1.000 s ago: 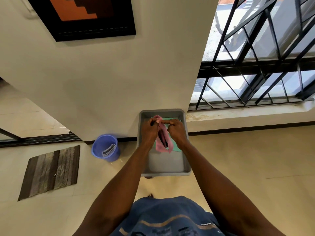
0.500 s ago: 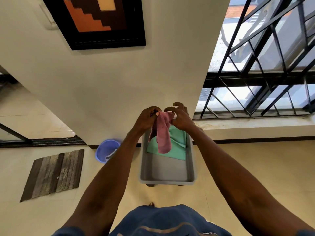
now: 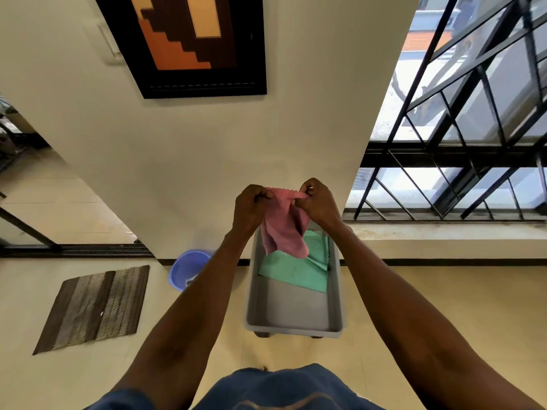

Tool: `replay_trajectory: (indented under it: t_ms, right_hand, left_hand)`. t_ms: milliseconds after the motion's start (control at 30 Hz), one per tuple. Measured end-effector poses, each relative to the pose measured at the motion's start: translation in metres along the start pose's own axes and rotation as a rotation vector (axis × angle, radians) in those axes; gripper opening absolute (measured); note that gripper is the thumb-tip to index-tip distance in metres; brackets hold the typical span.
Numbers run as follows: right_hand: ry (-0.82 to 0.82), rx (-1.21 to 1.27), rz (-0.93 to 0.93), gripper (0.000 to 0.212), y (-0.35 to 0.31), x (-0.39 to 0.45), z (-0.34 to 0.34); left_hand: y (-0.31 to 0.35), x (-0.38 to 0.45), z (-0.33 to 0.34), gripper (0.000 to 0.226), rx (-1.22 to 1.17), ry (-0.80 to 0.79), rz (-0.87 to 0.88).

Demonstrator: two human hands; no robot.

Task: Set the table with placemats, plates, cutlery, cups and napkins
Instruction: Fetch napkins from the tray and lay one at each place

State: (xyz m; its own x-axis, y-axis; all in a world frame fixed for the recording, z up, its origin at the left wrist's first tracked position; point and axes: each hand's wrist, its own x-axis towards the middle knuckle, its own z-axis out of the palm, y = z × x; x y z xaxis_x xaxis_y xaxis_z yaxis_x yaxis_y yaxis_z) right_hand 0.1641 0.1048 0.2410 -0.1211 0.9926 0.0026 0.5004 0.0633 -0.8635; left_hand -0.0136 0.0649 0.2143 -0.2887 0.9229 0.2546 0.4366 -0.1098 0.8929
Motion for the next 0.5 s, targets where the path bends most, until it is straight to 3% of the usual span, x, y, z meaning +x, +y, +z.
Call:
replay_trajectory:
  t_ms: [167,333,433,500]
  right_hand:
    - [0.033,-0.029,-0.131,0.033,-0.014,0.003,-0.012]
    - [0.217,0.051,-0.278,0.032,-0.030,0.002,-0.023]
    - [0.293,0.175,-0.158,0.032,-0.031,0.009,-0.031]
    - [0.289,0.264,-0.010,0.016,-0.025,0.016,-0.036]
  left_hand:
    - [0.003,0.012,0.003,0.008,-0.019,0.030,-0.001]
    - [0.025,0.023,0.010,0.025,-0.096,0.125,0.015]
    - [0.038,0.031,0.012,0.040,-0.211,0.117,-0.031]
    - [0.044,0.036,0.013,0.043,-0.219,0.104,-0.032]
